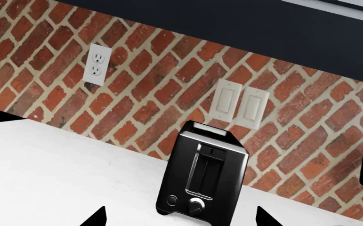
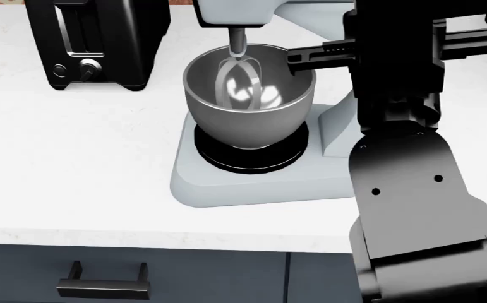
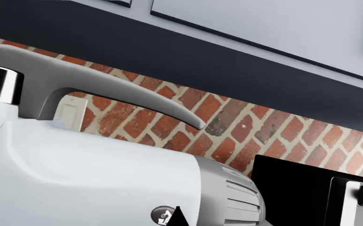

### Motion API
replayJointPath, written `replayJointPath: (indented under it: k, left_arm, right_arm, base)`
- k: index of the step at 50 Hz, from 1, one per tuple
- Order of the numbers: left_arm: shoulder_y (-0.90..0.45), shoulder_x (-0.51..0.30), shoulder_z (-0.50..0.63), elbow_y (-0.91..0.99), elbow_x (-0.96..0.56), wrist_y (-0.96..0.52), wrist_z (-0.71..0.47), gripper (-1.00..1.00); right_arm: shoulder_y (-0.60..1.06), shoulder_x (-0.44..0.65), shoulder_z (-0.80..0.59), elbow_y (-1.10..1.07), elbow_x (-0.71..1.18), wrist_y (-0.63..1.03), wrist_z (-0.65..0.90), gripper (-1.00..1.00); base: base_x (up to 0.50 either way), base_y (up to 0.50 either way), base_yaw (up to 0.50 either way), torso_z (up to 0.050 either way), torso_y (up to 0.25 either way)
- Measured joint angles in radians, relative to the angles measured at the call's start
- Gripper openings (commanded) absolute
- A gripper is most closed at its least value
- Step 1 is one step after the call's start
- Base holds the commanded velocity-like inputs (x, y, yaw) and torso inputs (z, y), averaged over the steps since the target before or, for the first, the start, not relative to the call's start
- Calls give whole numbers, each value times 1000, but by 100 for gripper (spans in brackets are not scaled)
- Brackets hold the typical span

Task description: Open the stand mixer head.

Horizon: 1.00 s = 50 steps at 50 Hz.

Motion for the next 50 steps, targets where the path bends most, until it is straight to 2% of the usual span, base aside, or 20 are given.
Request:
replayJointPath:
  k: [43, 50]
  left_arm:
    - [9, -10, 12, -9, -4, 21, -8, 100]
    - [10, -14, 10, -10, -7, 22, -10, 100]
  right_arm:
    - [71, -34, -44, 213, -39, -118, 32, -100]
    - [45, -49, -51, 186, -85, -122, 69, -100]
  base:
    - [0, 0, 0, 0, 0]
    - [13, 0, 2, 0, 0]
